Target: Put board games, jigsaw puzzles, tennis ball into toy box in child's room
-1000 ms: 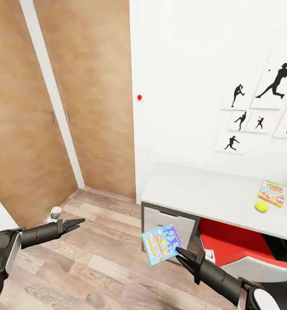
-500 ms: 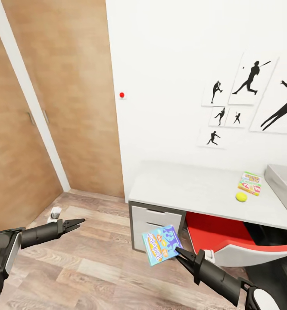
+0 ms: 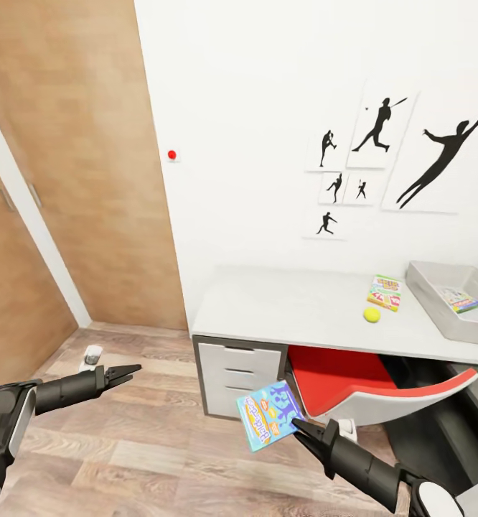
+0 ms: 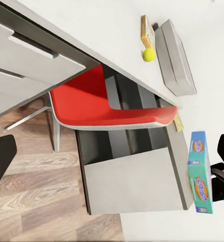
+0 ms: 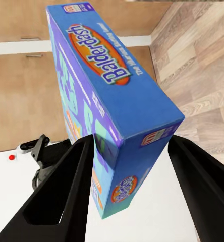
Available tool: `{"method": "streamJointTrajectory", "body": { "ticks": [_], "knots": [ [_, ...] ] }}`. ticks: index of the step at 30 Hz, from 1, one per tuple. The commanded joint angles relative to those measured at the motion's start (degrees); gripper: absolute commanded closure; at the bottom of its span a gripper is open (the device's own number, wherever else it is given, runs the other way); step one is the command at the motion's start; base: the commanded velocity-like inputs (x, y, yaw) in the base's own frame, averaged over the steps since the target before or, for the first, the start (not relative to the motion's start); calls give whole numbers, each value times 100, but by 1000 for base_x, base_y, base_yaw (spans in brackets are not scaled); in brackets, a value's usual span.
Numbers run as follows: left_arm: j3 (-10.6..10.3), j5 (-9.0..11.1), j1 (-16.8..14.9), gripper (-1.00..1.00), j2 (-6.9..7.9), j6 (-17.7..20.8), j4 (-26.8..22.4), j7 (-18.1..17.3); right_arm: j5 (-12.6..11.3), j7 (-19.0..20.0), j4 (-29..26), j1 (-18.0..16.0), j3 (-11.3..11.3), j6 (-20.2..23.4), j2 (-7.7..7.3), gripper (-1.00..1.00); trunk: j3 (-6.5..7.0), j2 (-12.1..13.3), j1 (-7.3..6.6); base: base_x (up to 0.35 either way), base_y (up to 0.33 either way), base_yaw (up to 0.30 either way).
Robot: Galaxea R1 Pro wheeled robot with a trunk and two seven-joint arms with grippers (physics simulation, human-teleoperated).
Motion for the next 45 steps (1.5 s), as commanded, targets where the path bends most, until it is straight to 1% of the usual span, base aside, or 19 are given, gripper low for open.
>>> {"method": "streamJointTrajectory", "body": {
  "ticks": [1, 15, 21, 26, 45],
  "knots": [
    [3, 10, -3, -100, 1, 60, -1, -13, -37, -6, -6, -2, -5, 18, 0, 100, -16, -12, 3, 0, 0, -228],
    [3, 10, -3, -100, 1, 60, -1, -13, -29, -6, 32, -2, -10, 17, 0, 100, -93, -12, 3, 0, 0, -228],
    [3, 10, -3, -100, 1, 59, -1, -13, -36, 12, 38, -2, -5, -187, -3, 100, -127, -12, 3, 0, 0, -228],
    [3, 10, -3, -100, 1, 57, -1, -13, -38, 2, 38, -2, -2, -241, -1, 100, -154, -12, 3, 0, 0, -228],
    [3, 10, -3, -100, 1, 61, -1, -13, -25, -6, 47, -11, 3, -272, 0, 100, -253, -12, 3, 0, 0, -214]
  ]
}}
